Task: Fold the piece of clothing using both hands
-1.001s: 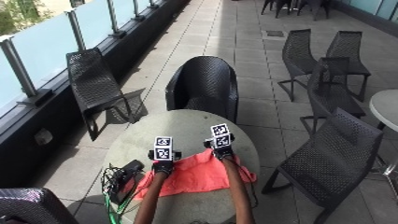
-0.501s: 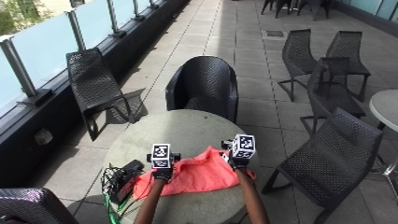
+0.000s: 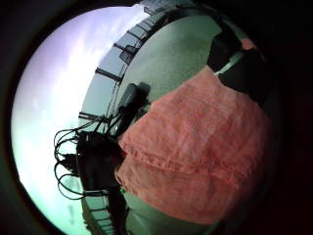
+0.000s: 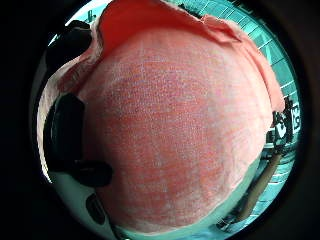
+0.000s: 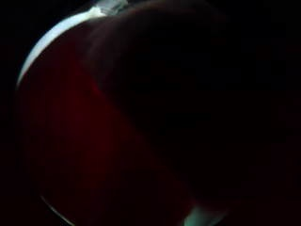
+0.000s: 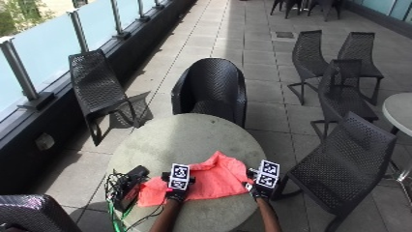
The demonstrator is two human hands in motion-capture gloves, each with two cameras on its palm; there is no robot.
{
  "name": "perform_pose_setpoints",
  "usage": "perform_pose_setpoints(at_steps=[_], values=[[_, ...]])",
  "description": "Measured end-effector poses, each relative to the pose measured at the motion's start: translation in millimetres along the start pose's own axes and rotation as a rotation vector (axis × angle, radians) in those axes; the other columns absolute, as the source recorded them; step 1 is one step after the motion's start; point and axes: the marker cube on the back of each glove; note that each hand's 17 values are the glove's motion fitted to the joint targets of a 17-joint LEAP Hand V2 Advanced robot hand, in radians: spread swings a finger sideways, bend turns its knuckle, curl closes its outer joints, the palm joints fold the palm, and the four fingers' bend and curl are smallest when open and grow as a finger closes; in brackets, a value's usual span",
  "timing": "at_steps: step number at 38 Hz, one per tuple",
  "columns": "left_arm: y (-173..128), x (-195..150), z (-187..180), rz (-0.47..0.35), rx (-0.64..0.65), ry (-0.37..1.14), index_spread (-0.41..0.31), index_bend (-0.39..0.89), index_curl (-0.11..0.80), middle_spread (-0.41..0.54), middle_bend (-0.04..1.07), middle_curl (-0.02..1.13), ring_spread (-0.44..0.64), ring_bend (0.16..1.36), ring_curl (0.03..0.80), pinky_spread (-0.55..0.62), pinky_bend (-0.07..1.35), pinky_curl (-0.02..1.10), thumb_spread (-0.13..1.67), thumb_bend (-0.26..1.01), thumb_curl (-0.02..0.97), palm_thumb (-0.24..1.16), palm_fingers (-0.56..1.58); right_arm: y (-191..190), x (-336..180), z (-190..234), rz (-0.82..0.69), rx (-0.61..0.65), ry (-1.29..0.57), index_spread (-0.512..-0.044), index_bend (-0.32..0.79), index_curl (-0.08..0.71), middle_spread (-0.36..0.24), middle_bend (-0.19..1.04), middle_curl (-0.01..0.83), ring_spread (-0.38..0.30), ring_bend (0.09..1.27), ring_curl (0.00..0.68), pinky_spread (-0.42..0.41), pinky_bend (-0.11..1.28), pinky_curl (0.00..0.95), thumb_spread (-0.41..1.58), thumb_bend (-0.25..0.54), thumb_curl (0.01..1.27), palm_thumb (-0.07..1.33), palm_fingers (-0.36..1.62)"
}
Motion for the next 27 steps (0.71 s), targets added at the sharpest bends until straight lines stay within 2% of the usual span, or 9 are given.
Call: perform_pose_setpoints(at_steps=[4, 7, 10, 16, 18, 19, 20, 23, 27], values=[[0.1, -1.6, 1.9, -0.022, 0.008, 0.092, -0.168, 0.14, 0.390, -0.169, 0.15, 0.39, -0.06, 0.50, 0.355, 0.04, 0.40, 0.43, 1.39, -0.02, 0.280, 0.71, 0.63, -6.7, -9.5, 7.2, -0.048, 0.072, -0.001, -0.310, 0.04, 0.220, -0.055, 0.18, 0.371, 0.042, 0.59, 0.386, 0.059, 0.86, 0.433, 1.03, -0.034, 0.22, 0.35, 0.49], [-6.8, -2.7, 3.3, -0.025, 0.080, 0.154, -0.159, 0.14, 0.385, -0.150, 0.14, 0.38, -0.04, 0.51, 0.356, 0.06, 0.42, 0.44, 1.46, -0.02, 0.255, 0.66, 0.62, -12.2, -16.1, 7.8, -0.043, 0.150, 0.022, -0.315, 0.03, 0.198, -0.059, 0.17, 0.365, -0.003, 0.66, 0.400, 0.050, 0.85, 0.421, 1.07, 0.024, 0.25, 0.45, 0.52], [-14.5, -3.4, 2.0, -0.022, 0.153, 0.160, -0.155, 0.14, 0.379, -0.134, 0.14, 0.37, -0.02, 0.52, 0.355, 0.07, 0.44, 0.44, 1.50, -0.01, 0.245, 0.63, 0.61, -13.0, -23.5, 7.4, -0.034, 0.172, 0.021, -0.322, -0.01, 0.160, -0.089, 0.20, 0.367, -0.076, 0.74, 0.405, -0.033, 0.90, 0.417, 1.09, 0.059, 0.27, 0.55, 0.68], [-2.7, -5.2, 4.3, -0.039, 0.057, 0.143, -0.150, 0.15, 0.375, -0.120, 0.15, 0.36, 0.00, 0.52, 0.351, 0.07, 0.46, 0.44, 1.57, 0.00, 0.238, 0.62, 0.61, -13.3, -33.3, 4.3, -0.009, 0.113, -0.030, -0.332, 0.02, 0.125, -0.185, 0.34, 0.415, -0.183, 0.82, 0.426, -0.165, 0.87, 0.405, 1.11, 0.118, 0.30, 0.72, 1.01], [-2.5, -6.2, 4.0, -0.040, 0.053, 0.143, -0.148, 0.15, 0.375, -0.118, 0.15, 0.35, 0.00, 0.52, 0.350, 0.07, 0.46, 0.44, 1.59, 0.01, 0.237, 0.62, 0.61, -13.6, -36.9, -0.6, -0.009, 0.085, -0.074, -0.324, 0.05, 0.131, -0.199, 0.42, 0.446, -0.197, 0.84, 0.439, -0.198, 0.86, 0.408, 1.10, 0.163, 0.33, 0.82, 1.20], [-2.9, -6.9, 3.4, -0.040, 0.057, 0.139, -0.148, 0.15, 0.373, -0.116, 0.15, 0.35, 0.00, 0.52, 0.350, 0.07, 0.46, 0.44, 1.59, 0.01, 0.235, 0.61, 0.61, -12.6, -38.7, -4.2, -0.007, 0.061, -0.105, -0.328, 0.03, 0.126, -0.209, 0.40, 0.438, -0.208, 0.83, 0.441, -0.202, 0.86, 0.415, 1.10, 0.142, 0.32, 0.80, 1.09], [-4.2, -7.9, 2.4, -0.041, 0.071, 0.132, -0.147, 0.15, 0.374, -0.116, 0.15, 0.35, 0.00, 0.52, 0.350, 0.07, 0.46, 0.44, 1.59, 0.01, 0.235, 0.61, 0.61, -11.2, -40.7, -8.8, -0.005, 0.034, -0.141, -0.324, 0.08, 0.144, -0.213, 0.44, 0.460, -0.206, 0.85, 0.456, -0.220, 0.85, 0.420, 1.10, 0.168, 0.34, 0.85, 1.21], [-10.5, -9.1, 2.0, -0.045, 0.131, 0.112, -0.147, 0.15, 0.374, -0.113, 0.15, 0.35, 0.01, 0.52, 0.349, 0.07, 0.47, 0.44, 1.60, 0.01, 0.235, 0.61, 0.61, -9.8, -51.3, -26.7, -0.027, -0.004, -0.284, -0.319, 0.11, 0.164, -0.217, 0.46, 0.476, -0.212, 0.87, 0.475, -0.243, 0.84, 0.433, 1.07, 0.181, 0.36, 0.92, 1.25], [-26.7, 1.4, 14.7, -0.035, 0.214, 0.195, -0.146, 0.15, 0.372, -0.111, 0.15, 0.34, -0.01, 0.54, 0.352, 0.07, 0.47, 0.43, 1.58, 0.02, 0.242, 0.62, 0.62, -8.1, -85.5, -58.6, -0.148, 0.064, -0.515, -0.317, 0.10, 0.179, -0.212, 0.47, 0.489, -0.213, 0.89, 0.488, -0.262, 0.85, 0.442, 1.00, 0.156, 0.38, 0.95, 1.25]])
